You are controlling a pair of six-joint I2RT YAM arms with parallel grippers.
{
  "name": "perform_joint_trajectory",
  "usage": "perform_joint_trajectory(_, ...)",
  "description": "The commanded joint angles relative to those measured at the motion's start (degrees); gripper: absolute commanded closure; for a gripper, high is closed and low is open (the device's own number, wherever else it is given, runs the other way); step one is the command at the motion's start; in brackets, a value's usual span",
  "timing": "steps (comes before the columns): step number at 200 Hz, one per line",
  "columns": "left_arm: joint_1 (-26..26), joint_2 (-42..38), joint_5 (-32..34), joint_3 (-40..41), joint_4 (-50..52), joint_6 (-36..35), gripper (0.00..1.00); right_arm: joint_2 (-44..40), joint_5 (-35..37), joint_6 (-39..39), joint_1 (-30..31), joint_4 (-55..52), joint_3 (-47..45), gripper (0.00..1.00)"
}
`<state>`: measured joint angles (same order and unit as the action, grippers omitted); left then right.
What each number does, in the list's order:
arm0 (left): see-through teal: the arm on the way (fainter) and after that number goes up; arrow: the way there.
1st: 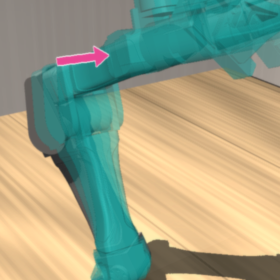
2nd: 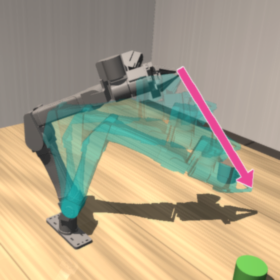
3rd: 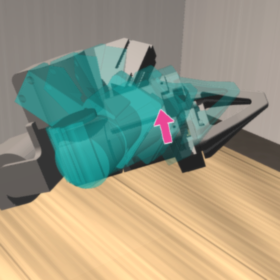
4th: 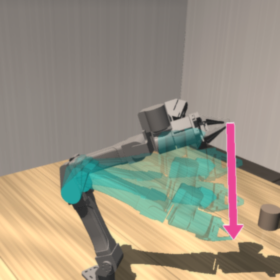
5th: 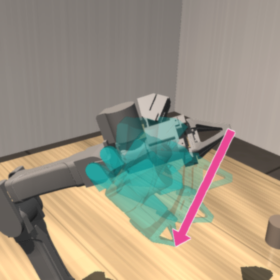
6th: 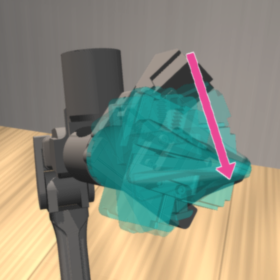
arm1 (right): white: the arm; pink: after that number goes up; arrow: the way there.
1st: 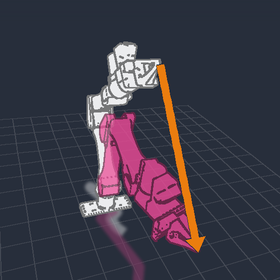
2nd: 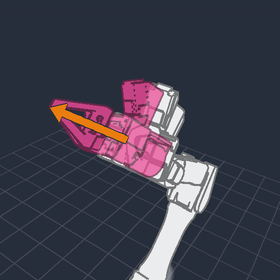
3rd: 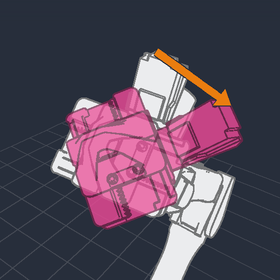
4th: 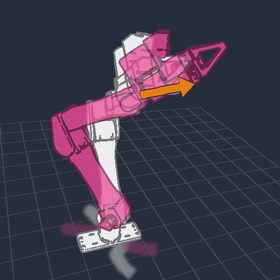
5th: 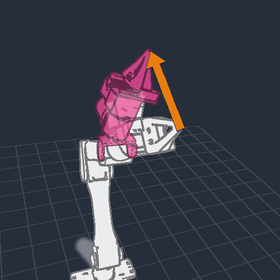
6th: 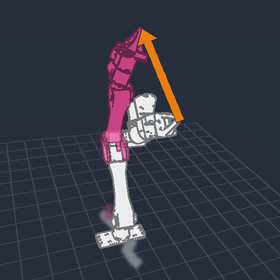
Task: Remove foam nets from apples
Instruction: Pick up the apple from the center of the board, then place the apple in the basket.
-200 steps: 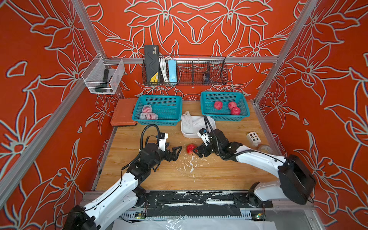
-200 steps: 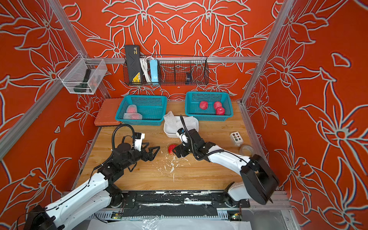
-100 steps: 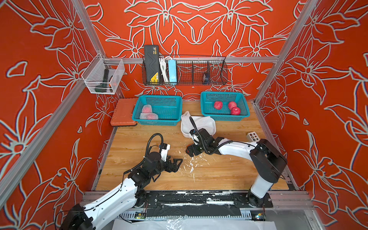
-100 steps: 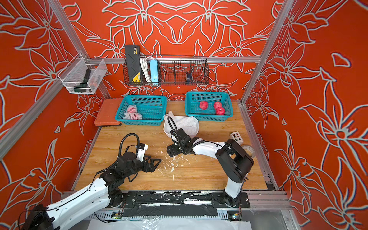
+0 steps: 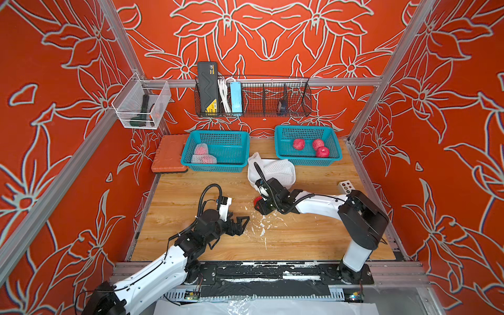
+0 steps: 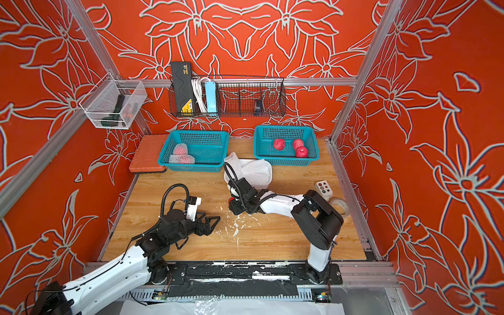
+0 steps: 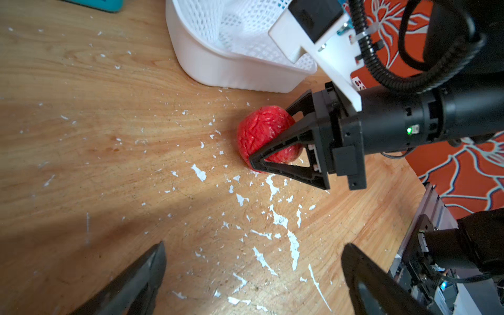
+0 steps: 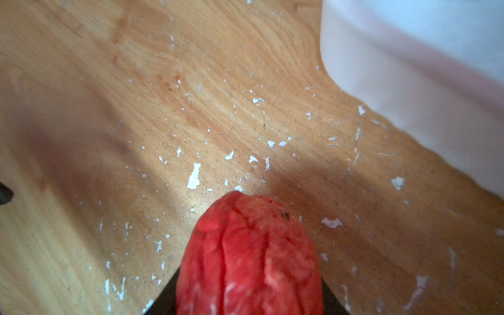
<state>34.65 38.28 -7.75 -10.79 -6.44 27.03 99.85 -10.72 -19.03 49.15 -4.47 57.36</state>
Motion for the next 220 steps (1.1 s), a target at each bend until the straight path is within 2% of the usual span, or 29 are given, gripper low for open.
perform_joint_trajectory(1,0.4,-1.3,2.0,-0.3,-3.1,-0.8,0.02,-4.8,1.7,2.6,0.1,2.7,0.1,0.65)
perform_joint_trajectory(46,0.4,-1.5,4.1,-5.0,-4.4,-4.6,0.02,-9.4,-0.3,2.4,-1.8,5.3,1.3,0.68)
perform_joint_trajectory(92,0.4,1.8,6.4,-11.5,-10.6,-10.3,0.02,-15.2,-1.5,1.3,-6.7,7.9,1.6,0.71)
perform_joint_trajectory(117,0.4,6.8,5.7,-17.5,-12.9,-13.0,0.02,-18.8,-3.3,-0.6,-13.6,7.7,1.5,0.73)
perform_joint_trajectory(142,0.8,14.9,1.1,-23.6,-15.7,-13.5,0.02,-22.2,-1.9,-0.4,-21.1,6.7,1.0,0.73)
perform_joint_trajectory(165,4.0,23.6,0.0,-30.1,-15.3,-14.9,0.02,-23.5,-0.8,-0.8,-28.0,6.7,1.1,0.73)
perform_joint_trajectory(200,10.2,34.3,-0.8,-37.2,-15.4,-17.1,0.02,-18.7,-0.9,-3.0,-38.6,5.8,4.7,0.73)
perform_joint_trajectory(220,12.1,39.2,-2.8,-40.1,-15.0,-17.7,0.02,-14.3,-2.4,-4.1,-42.6,6.4,7.3,0.73)
